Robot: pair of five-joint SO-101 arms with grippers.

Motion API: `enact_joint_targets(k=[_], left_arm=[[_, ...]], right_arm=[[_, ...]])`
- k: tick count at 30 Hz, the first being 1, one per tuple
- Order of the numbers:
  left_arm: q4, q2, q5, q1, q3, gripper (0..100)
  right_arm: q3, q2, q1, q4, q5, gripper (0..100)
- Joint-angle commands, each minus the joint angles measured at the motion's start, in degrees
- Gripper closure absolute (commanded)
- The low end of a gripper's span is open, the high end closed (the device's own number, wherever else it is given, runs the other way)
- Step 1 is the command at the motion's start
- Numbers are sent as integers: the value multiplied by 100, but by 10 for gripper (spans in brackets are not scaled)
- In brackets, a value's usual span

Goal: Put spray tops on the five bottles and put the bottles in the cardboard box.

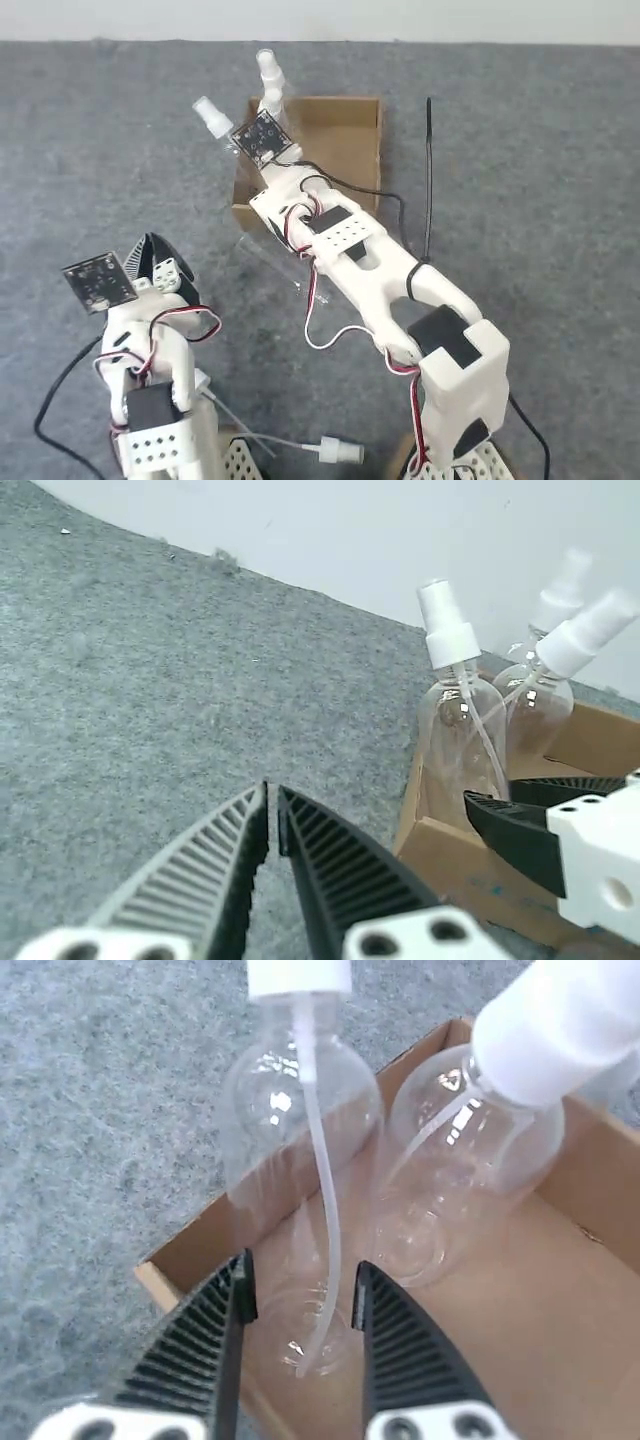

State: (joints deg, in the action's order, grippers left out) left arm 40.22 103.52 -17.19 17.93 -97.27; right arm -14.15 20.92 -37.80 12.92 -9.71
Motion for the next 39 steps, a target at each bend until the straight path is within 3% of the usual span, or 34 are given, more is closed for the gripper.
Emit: enact_joint_targets(k=[1,8,16,25,39], left_arm=[[-193,70,35,26,75,988],[-193,70,35,26,75,988],[-193,70,35,26,75,988],[-193,70,35,26,75,988],[-193,70,35,26,75,988]], right_arm=[[114,40,48,119,-132,991],[123,-224,224,418,-88,986],[123,-330,207,549,-79,817],[114,-338,40,567,-97,814],[114,-1279,4,1736,-88,814]])
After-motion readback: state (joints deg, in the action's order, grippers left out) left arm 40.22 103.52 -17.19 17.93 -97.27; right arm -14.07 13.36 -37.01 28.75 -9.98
